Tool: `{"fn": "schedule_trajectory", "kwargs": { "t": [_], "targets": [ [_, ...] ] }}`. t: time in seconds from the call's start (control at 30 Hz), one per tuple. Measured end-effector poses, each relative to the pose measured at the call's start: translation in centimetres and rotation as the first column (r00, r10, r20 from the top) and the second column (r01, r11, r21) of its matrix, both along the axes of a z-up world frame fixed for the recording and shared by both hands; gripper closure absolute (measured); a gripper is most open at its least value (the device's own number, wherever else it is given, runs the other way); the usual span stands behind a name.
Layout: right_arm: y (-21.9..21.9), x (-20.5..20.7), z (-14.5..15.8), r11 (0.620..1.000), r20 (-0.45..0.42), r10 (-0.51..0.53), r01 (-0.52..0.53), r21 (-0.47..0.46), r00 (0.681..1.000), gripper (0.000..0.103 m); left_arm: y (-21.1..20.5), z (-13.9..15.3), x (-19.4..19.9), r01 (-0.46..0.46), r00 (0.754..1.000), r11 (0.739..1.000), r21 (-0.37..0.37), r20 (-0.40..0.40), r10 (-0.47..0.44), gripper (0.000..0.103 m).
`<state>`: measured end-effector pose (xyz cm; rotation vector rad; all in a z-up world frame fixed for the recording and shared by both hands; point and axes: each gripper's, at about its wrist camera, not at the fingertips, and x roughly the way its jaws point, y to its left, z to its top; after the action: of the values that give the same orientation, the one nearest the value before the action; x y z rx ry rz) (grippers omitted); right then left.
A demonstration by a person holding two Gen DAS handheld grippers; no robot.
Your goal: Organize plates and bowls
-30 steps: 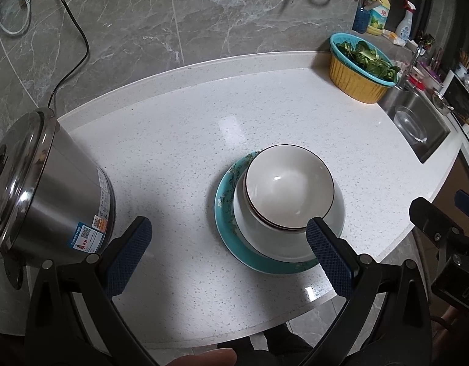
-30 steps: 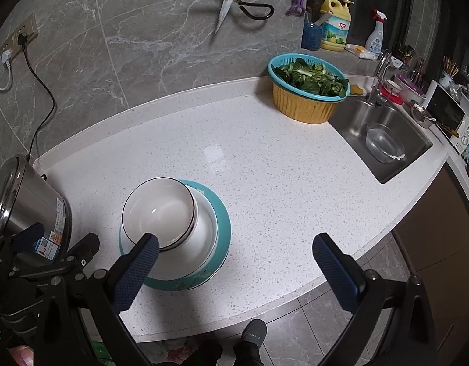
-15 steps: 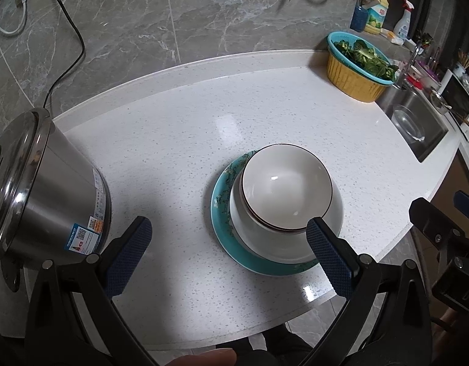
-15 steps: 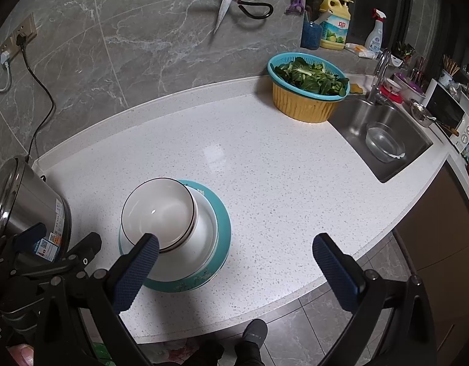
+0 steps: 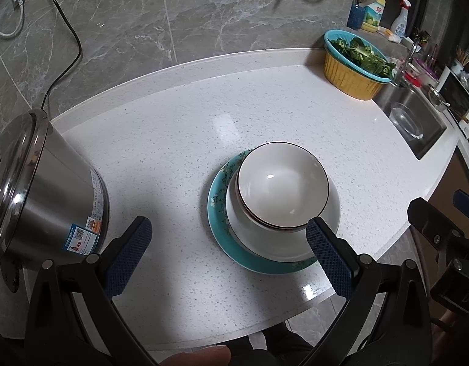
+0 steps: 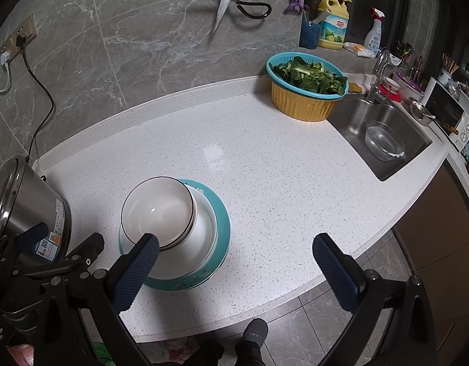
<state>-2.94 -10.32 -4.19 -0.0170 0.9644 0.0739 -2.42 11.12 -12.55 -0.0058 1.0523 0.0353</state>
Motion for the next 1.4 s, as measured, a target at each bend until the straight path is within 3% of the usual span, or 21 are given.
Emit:
{"fn": "schedule_trajectory", "kwargs": {
  "t": [1.4],
  "targets": [
    [-0.06,-0.48,-0.17,1.0,-0.005,-0.01,0.01,0.002,1.0,0.0,-0.04,-0.31,0.72,0.014,1.0,1.0,-0.003,-0.008,-0.014,0.0]
  ]
}}
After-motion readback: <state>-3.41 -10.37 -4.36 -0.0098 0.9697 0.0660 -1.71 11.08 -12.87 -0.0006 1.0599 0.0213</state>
